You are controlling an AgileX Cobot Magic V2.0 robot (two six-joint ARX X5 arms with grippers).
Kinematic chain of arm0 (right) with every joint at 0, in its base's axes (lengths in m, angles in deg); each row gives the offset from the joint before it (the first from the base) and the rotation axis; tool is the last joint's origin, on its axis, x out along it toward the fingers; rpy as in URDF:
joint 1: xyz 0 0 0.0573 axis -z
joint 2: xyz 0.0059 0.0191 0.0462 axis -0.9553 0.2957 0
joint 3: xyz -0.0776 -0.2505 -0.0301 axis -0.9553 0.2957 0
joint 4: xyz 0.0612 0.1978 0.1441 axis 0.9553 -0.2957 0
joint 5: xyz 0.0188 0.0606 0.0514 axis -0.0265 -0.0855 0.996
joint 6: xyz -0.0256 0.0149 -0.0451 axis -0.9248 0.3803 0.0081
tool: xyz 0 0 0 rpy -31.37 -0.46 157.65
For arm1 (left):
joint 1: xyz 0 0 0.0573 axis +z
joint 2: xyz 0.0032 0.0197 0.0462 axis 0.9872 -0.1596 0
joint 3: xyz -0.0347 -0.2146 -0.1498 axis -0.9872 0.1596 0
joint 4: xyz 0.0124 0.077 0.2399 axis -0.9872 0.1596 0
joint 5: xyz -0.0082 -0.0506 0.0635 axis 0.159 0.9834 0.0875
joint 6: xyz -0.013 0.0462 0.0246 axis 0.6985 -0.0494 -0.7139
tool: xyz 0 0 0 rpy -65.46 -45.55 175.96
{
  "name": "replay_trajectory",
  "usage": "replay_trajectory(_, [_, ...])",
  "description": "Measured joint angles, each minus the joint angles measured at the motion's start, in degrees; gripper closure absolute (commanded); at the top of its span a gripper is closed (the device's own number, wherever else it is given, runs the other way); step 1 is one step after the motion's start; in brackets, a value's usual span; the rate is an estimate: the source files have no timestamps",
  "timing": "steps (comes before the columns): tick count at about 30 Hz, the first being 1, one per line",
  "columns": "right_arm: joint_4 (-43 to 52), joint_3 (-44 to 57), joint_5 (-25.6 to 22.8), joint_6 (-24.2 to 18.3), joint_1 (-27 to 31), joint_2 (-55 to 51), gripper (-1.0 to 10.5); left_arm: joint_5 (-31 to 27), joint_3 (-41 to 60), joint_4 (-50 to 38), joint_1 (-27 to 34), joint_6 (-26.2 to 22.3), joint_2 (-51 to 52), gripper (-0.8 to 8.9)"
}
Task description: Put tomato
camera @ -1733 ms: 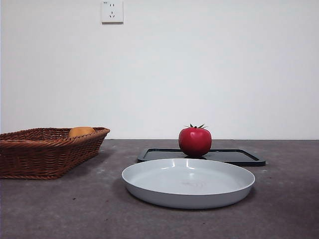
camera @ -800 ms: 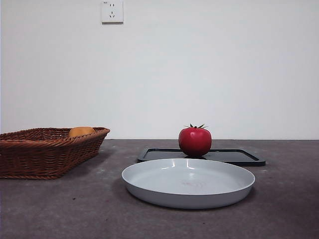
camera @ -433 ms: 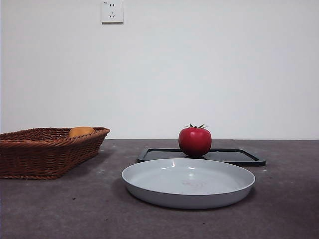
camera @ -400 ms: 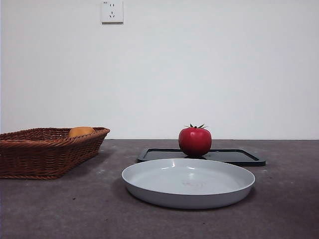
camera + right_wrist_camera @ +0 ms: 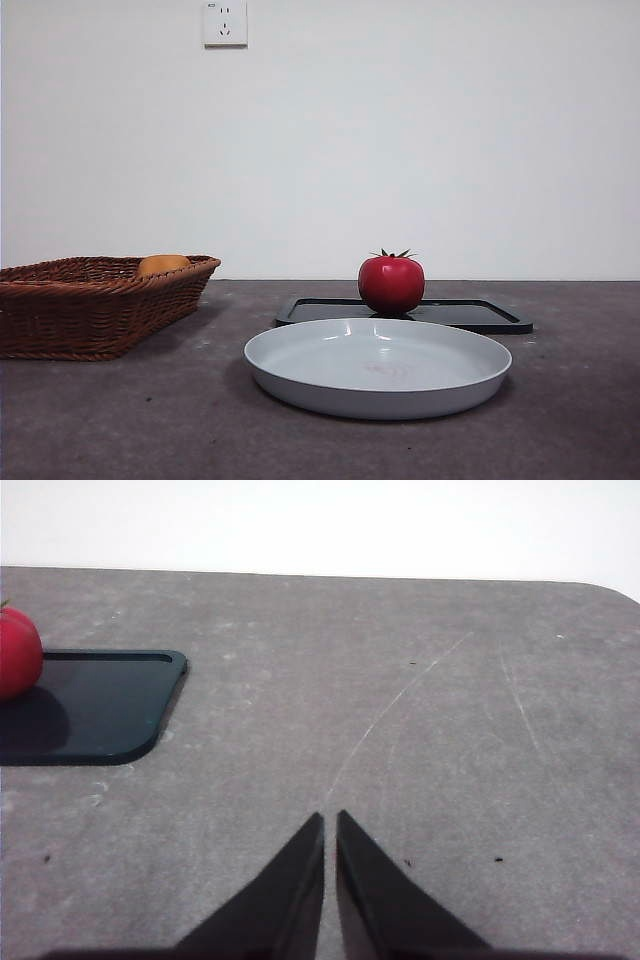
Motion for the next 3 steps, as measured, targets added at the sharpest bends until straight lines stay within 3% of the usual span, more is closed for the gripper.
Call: replay_trajectory(3, [0.0, 0.0, 0.0, 0.0, 0.0, 0.0, 9.3, 0.0, 0.0, 0.0, 0.0, 0.0, 0.0, 7.98])
